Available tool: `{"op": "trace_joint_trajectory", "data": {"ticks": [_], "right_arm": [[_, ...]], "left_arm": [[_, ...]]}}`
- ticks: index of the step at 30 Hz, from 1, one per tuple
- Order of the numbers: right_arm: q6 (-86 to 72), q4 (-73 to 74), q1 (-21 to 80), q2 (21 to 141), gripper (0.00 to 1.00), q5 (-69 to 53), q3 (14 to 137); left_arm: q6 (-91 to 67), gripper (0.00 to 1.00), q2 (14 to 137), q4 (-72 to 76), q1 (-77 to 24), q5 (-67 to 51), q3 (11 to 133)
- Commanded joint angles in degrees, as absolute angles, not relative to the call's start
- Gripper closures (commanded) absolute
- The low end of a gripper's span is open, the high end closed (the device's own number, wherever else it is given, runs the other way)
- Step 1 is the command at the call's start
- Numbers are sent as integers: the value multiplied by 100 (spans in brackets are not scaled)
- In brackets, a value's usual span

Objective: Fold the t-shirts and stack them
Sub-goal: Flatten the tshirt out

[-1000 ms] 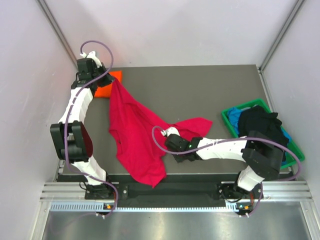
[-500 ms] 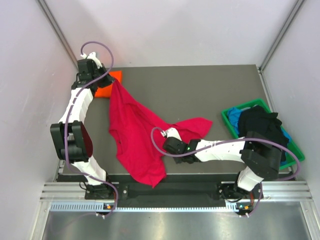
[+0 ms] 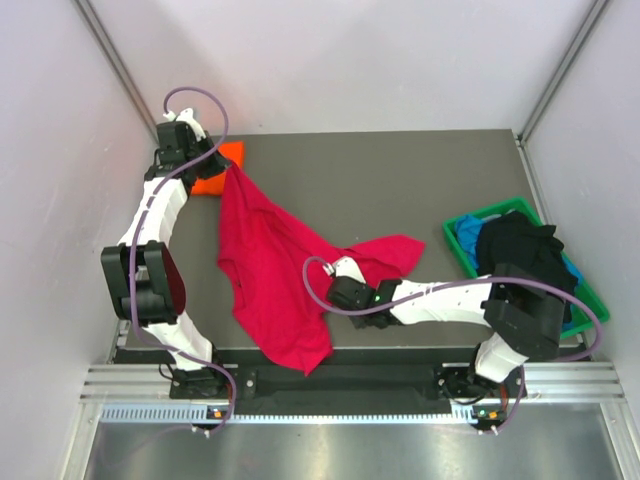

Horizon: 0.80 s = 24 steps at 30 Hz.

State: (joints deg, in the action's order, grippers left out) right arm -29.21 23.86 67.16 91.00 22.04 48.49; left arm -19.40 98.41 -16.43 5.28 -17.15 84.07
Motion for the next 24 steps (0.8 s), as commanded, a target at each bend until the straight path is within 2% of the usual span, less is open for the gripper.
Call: {"op": "trace_joint_trajectory", "data": {"ticks": [1, 15, 24], "right_arm": [[-2962, 2760, 6855, 9044, 75, 2311, 4896], [-2733, 2997, 6847, 8964, 75, 2399, 5177], [-2856, 2681, 6847, 9123, 76, 2250, 4826]], "left_arm": [[-1916, 100, 9703, -1292, 563, -1811, 8481], [-1969, 100, 9677, -1319, 554, -1819, 8455], [-2021, 100, 9685, -1292, 545, -1846, 8394]]}}
